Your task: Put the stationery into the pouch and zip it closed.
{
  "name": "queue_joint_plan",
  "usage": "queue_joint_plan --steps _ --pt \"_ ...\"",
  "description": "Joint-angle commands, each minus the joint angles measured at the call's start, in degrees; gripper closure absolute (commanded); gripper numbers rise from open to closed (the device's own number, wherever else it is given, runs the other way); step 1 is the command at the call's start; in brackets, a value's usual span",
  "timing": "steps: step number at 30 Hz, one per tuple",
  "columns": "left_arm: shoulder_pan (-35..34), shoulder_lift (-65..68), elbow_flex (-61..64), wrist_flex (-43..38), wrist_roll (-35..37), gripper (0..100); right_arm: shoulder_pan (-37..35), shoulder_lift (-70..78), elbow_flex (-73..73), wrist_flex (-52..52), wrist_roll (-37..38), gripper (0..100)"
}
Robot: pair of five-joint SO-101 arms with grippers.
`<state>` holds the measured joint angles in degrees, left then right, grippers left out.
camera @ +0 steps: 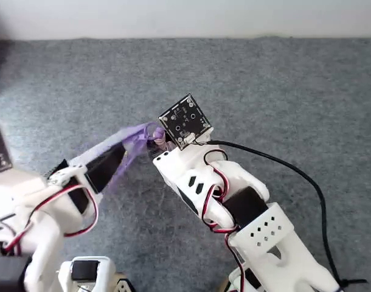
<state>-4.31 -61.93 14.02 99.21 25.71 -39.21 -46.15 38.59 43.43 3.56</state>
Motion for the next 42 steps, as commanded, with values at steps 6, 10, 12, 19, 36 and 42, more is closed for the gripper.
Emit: queue_joint_plan --steps 6,10,12,19,36,42 --pt "13.7 -6.1 0.9 1.4 -2.6 64 0.7 -0.2 -4.1 -1.8 4.5 99.1" --pt "14.2 -8.7 9.9 1.2 -6.9 70 0.7 -0.2 -6.2 -1.8 4.7 99.1" --pt "14.2 -9.9 13.4 1.2 -8.0 73 0.7 -0.2 -7.1 -1.8 4.7 99.1" --pt "13.6 -11.8 21.0 1.1 -11.2 80 0.7 -0.2 -9.8 -1.2 5.2 99.1" --pt "-4.8 -11.4 22.4 -12.5 -17.1 80 -3.6 -0.9 -20.6 23.5 6.8 99.1" --pt "-5.2 -4.2 21.8 -22.6 -17.0 80 -9.5 -0.9 -24.8 31.3 2.2 99.1"
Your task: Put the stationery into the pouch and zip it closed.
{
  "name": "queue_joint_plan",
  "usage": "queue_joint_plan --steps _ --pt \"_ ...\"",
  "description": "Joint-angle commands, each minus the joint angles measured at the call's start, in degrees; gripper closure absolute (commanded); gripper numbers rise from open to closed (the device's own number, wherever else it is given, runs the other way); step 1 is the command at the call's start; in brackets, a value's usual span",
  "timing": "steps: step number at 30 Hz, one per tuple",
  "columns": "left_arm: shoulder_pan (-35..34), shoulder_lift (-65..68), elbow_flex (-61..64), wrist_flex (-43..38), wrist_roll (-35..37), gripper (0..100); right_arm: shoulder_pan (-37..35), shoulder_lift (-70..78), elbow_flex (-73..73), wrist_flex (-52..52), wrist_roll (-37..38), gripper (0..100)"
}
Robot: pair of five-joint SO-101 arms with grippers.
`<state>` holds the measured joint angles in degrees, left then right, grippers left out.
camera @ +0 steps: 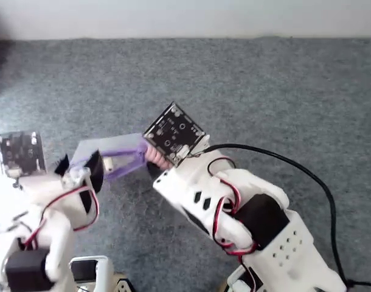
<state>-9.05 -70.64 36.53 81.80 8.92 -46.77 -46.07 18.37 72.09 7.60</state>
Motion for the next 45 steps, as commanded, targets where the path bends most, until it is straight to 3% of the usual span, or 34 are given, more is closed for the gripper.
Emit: queue_joint_plan --steps 1,5,9,15,20,23,29,40,45 --pt "-0.3 6.2 -0.7 -6.9 -0.2 80 -2.6 -1.0 -5.2 3.8 -2.5 99.1" --pt "0.4 12.7 -3.8 -12.0 -0.2 80 -2.9 -0.8 -7.4 5.8 -4.7 99.1" --pt "1.1 16.5 -15.9 -9.7 -0.2 80 0.5 -0.4 -7.2 2.5 -4.8 99.1" --pt "1.9 17.0 -30.5 2.5 -0.1 80 3.4 2.3 -7.4 -5.7 -4.7 99.1" --pt "10.4 13.1 -36.7 15.5 2.1 80 3.6 6.8 -7.4 -12.2 -4.7 99.1" --pt "15.0 9.7 -35.4 18.8 5.1 81 3.6 8.7 -7.6 -15.2 -4.8 99.1" --pt "15.7 4.0 -23.1 18.8 5.6 88 3.7 10.0 -7.6 -17.6 -4.7 99.1" --pt "15.2 3.0 -4.7 18.3 -1.1 91 5.9 9.6 -7.6 -17.6 -4.7 99.1" --pt "6.5 3.1 0.5 9.1 -2.8 91 8.9 8.2 -9.7 -12.7 -4.7 99.1"
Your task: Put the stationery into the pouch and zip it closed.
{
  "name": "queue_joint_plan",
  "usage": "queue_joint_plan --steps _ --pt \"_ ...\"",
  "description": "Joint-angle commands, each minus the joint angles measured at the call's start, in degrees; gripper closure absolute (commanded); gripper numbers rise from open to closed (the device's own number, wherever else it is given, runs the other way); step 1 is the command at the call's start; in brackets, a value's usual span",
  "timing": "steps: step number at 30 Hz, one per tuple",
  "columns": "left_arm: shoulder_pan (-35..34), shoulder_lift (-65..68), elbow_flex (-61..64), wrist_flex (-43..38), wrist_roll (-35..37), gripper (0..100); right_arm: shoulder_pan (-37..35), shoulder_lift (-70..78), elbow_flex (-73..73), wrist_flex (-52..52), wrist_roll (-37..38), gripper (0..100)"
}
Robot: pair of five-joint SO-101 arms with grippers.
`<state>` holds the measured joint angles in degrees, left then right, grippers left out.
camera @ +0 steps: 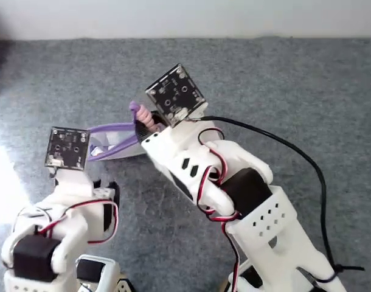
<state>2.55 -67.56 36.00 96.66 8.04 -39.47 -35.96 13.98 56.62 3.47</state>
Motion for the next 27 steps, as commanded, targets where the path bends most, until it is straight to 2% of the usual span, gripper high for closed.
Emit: queue_joint_plan --steps 1,4,7,11,13,17,21,27 --pt "-7.0 0.0 2.0 -8.8 -3.6 91 1.7 -2.4 -5.7 4.7 -0.6 99.1" --pt "-8.7 1.7 4.9 -18.5 -4.6 91 1.6 -4.0 -5.9 10.6 -0.7 99.1" --pt "-6.1 7.9 4.5 -26.2 -0.5 91 1.6 -5.7 -5.7 14.3 -0.9 99.1" --pt "-1.9 20.6 -2.0 -36.0 4.9 91 1.6 -7.7 -5.7 18.6 -1.0 99.1" --pt "-0.3 27.8 -7.7 -38.3 7.5 91 1.5 -9.0 -5.7 21.8 -1.0 99.1" --pt "5.3 40.4 -20.1 -37.2 10.7 91 0.6 -12.3 -5.7 27.5 -1.1 99.1" --pt "11.3 46.2 -29.2 -32.7 10.7 91 0.0 -15.2 -5.7 29.1 -1.0 99.1" --pt "9.1 44.7 -34.9 -24.0 10.6 91 5.3 -16.2 -5.7 29.0 -0.6 99.1"
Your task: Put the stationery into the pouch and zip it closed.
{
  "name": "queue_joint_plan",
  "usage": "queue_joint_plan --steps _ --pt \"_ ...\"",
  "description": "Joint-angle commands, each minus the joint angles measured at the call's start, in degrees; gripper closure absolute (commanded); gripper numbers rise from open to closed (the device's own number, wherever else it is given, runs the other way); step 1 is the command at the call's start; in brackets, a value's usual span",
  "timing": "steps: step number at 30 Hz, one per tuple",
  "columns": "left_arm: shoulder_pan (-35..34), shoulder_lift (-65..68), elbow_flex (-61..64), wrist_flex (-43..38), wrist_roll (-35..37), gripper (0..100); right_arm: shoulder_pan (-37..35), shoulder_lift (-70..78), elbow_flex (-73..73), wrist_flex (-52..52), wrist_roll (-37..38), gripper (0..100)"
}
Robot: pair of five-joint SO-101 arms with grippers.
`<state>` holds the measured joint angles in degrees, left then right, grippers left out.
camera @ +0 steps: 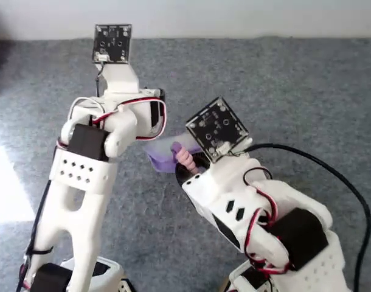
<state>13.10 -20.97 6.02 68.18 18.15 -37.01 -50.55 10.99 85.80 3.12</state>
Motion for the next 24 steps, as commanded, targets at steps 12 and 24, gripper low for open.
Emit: queue_joint_plan --steps 12,24 --pt "-1.8 -14.6 -5.1 25.1 -6.2 75 11.1 -2.2 -2.7 -1.6 -0.3 99.1" --pt "11.5 -14.8 5.1 25.2 -6.8 58 12.6 -2.2 -2.5 -1.5 -0.4 99.1"
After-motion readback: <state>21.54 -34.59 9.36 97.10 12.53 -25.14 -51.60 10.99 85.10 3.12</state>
